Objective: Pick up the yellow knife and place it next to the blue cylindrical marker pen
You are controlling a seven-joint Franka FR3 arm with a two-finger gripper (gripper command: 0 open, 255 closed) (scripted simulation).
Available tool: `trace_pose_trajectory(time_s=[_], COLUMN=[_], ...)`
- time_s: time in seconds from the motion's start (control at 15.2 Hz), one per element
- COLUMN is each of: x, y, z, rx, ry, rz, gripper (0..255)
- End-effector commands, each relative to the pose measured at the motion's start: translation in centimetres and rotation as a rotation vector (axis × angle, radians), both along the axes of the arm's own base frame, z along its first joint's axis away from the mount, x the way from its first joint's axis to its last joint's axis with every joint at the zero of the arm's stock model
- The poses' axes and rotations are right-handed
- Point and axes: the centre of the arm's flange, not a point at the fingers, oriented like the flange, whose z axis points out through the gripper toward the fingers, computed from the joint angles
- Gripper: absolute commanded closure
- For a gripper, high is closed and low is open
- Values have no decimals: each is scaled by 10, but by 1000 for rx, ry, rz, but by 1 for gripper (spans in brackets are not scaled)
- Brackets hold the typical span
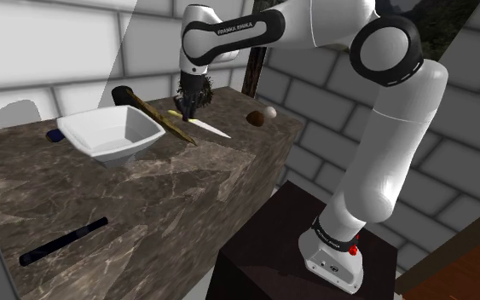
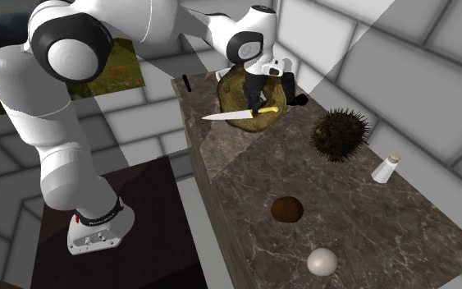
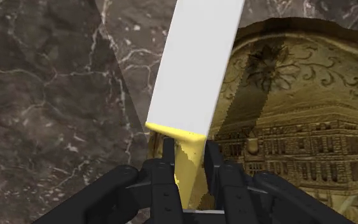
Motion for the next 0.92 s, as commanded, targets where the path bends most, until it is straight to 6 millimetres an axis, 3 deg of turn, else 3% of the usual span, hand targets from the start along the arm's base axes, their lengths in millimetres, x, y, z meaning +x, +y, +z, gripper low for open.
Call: trace_pose_trajectory(time_s=[0.0,0.86], x=[-1,-7], y=[28,200], z=[0,0], rx=[0,0], ry=[0,0], rz=[-1,-1], gripper=[255,255])
